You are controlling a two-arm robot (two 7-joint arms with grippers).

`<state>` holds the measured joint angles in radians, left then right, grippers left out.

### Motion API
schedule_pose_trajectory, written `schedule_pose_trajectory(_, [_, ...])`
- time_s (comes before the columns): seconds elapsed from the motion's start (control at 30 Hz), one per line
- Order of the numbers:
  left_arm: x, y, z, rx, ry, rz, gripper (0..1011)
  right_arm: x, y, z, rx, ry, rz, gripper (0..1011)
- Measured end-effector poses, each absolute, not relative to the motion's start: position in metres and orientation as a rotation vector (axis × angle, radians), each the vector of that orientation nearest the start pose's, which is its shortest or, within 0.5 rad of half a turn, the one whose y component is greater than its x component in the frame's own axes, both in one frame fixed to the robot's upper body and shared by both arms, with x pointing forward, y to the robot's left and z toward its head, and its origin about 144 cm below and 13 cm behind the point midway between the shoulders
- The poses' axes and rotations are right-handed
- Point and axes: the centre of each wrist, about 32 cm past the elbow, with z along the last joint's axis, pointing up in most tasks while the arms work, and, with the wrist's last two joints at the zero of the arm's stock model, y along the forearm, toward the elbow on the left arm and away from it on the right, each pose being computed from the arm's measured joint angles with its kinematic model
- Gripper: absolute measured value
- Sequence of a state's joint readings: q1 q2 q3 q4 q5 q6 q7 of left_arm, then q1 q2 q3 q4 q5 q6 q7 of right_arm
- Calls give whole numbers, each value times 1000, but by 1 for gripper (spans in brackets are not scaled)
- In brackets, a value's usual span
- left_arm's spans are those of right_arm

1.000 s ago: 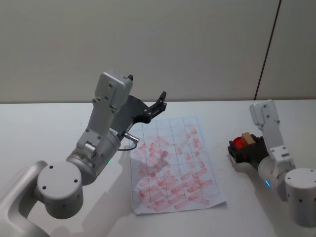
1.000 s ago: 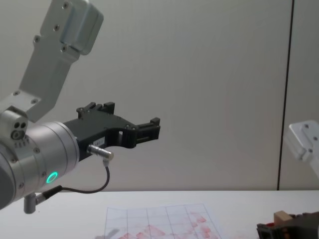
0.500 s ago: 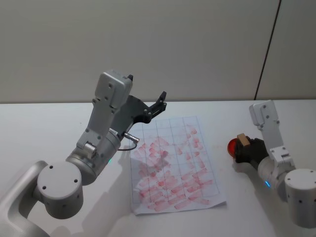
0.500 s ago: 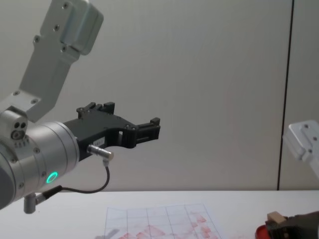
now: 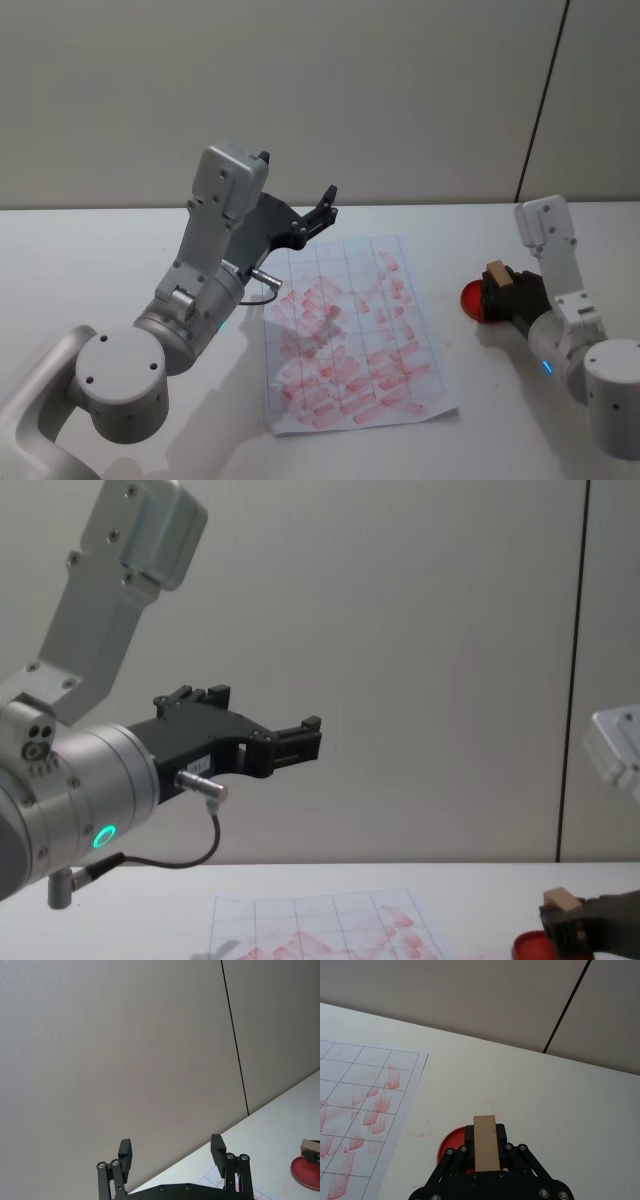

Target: Use the one hand to pick up the stamp and affix it onto the A4 paper.

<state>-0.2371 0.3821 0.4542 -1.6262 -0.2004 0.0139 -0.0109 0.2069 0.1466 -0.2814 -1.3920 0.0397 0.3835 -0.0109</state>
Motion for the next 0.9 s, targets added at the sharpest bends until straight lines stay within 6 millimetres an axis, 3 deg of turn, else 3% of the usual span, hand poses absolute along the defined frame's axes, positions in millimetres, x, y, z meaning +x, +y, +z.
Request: schedule_pose_trajectory(0.9, [492, 198, 1204, 61, -268, 1124, 1001, 515, -194, 1132, -401, 235, -1313, 220])
